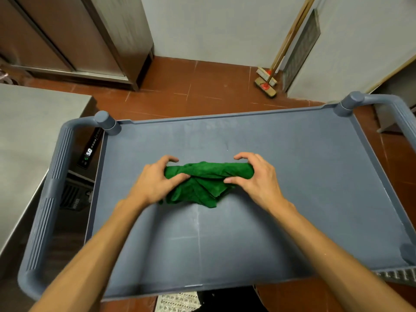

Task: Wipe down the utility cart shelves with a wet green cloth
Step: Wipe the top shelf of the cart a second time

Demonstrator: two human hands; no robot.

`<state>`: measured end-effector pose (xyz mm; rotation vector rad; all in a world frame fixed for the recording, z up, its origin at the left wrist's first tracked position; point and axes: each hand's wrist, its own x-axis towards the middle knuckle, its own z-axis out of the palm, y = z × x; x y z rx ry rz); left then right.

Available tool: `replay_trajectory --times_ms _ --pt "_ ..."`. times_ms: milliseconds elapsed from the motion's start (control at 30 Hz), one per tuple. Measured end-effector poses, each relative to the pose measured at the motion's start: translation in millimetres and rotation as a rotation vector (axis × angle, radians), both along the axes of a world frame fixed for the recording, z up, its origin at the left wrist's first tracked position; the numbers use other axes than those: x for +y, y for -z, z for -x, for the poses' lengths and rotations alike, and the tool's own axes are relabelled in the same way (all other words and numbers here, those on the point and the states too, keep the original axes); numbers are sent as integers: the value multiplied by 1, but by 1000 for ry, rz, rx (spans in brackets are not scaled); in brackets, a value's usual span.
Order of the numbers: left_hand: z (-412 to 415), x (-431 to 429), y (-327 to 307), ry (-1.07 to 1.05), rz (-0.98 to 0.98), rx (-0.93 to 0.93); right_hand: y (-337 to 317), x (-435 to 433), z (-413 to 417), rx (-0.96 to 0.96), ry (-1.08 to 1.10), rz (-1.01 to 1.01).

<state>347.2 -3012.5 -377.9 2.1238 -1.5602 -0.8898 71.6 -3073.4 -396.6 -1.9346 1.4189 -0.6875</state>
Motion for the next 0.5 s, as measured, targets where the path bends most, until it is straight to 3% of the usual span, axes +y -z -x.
replay_trajectory --times_ms 167,333,400,500 --pt "-53 -43 -29 -110 -1 -53 2 -53 -50 -118 -55 236" --pt "-87 -68 -1 -124 108 -212 7 -99 -128 -209 -145 280" --pt "-97 -72 11 -144 117 -231 15 -110 -153 -168 -203 285" --pt "-120 -75 18 -57 262 -534 31 -114 -181 3 -340 296"
